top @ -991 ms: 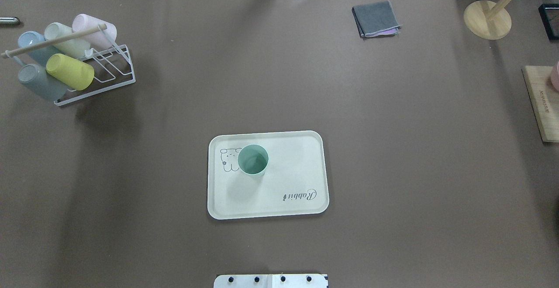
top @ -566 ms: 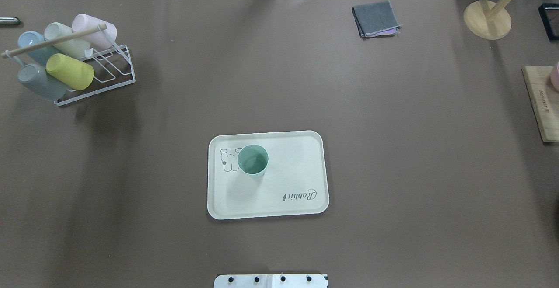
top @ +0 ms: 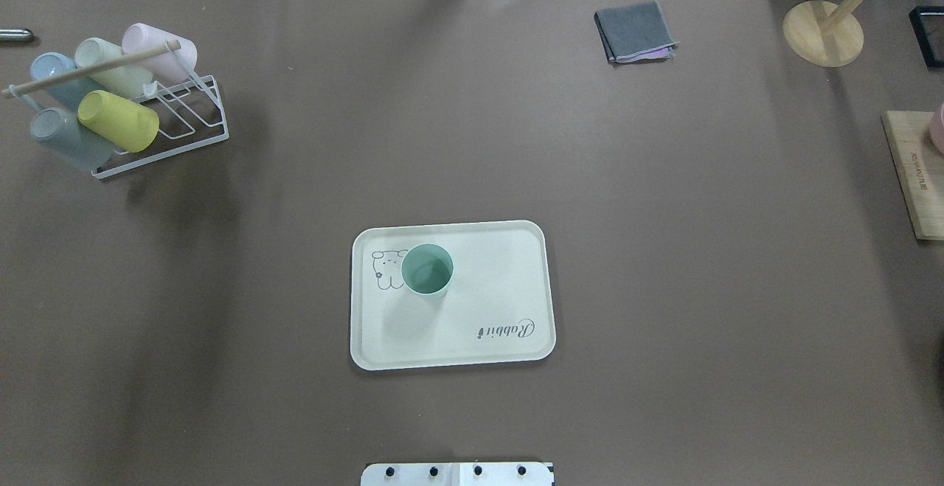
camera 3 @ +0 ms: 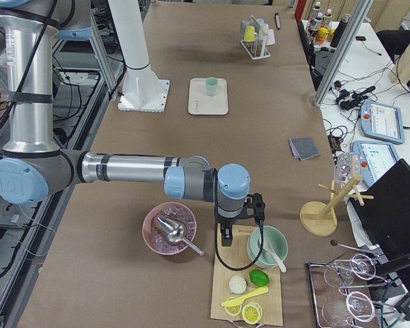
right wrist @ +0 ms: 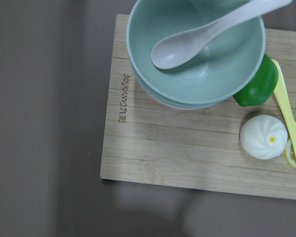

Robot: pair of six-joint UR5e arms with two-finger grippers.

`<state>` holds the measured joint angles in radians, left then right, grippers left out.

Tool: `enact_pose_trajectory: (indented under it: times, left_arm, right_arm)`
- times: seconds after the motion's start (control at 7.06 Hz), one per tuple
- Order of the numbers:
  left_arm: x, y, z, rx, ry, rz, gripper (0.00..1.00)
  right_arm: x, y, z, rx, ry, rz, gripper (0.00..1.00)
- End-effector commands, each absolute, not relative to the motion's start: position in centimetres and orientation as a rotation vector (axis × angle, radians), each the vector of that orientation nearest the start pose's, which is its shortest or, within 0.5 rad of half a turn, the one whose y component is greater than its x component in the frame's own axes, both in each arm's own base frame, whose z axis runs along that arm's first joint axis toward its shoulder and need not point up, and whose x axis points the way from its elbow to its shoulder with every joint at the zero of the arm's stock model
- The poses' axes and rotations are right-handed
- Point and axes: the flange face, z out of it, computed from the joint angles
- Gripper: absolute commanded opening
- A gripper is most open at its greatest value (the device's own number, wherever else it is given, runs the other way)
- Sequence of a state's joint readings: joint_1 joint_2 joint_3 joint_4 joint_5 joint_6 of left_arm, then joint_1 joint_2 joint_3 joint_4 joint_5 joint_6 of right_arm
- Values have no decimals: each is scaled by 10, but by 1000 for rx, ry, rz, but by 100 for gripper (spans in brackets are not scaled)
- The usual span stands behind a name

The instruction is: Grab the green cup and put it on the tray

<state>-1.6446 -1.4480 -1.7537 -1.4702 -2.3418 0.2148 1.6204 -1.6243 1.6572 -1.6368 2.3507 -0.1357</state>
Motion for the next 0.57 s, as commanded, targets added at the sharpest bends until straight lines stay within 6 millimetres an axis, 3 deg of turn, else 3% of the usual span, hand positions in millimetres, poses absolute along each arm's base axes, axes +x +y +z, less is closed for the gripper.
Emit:
enact_pose_trajectory:
  times: [0.0, 0.42]
  left_arm:
    - [-100, -429, 659, 50, 738, 120, 98]
    - [-101, -436, 657, 92, 739, 126, 98]
  right_arm:
    - [86, -465, 643, 50, -775, -73, 100]
    - [83, -465, 642, 48, -771, -81, 100]
